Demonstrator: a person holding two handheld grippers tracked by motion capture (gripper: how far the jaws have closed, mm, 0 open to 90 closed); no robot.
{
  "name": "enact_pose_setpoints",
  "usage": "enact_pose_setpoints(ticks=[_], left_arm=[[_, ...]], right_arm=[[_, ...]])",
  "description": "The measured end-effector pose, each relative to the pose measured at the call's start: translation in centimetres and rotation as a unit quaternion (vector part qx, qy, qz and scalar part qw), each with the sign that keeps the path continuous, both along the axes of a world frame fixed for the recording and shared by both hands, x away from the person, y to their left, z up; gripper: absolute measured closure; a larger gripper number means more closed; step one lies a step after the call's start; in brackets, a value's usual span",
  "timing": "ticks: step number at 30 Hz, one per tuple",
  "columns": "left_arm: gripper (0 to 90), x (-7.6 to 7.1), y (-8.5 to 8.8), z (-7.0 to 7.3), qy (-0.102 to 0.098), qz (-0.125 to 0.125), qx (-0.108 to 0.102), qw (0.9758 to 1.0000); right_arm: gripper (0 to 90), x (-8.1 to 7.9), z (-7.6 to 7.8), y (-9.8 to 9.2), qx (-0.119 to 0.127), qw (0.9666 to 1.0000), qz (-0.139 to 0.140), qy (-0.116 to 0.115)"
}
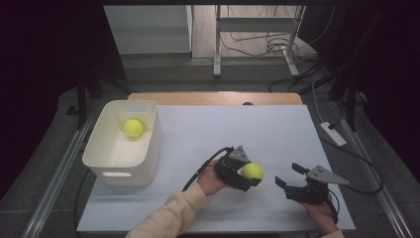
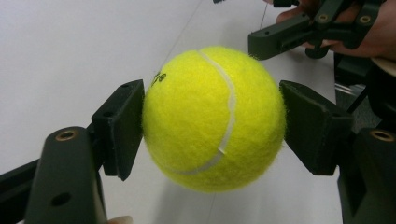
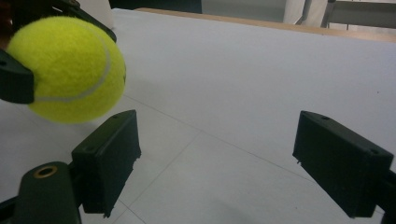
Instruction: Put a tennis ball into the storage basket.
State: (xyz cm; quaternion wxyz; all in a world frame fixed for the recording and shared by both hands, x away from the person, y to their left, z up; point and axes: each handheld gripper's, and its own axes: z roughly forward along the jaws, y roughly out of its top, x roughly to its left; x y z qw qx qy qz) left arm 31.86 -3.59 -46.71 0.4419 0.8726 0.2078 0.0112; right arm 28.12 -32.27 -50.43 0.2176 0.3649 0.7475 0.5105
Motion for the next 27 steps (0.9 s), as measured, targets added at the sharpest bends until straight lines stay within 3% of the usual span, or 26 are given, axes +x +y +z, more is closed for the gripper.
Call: enact_pose_setpoints(ticks=[14,22,27], left_arm=[[27.3,0.3,2.3,1.4,-0.011,0.022,-0.026,0.9993],[27.3,0.4,3.8,2.5,-0.006,0.023,-0.066,0.9975],[27.3,0.5,4.6,3.1,-0.015,0.035,-0.068,0.997]], right_arm=[[14.7,0.0,0.0,0.0,-0.001,1.0,0.002,0.001],[14.6,0.0,0.0,0.1,0.0,1.0,0.003,0.0],[14.6,0.0,0.0,0.1,-0.001,1.0,0.003,0.001]])
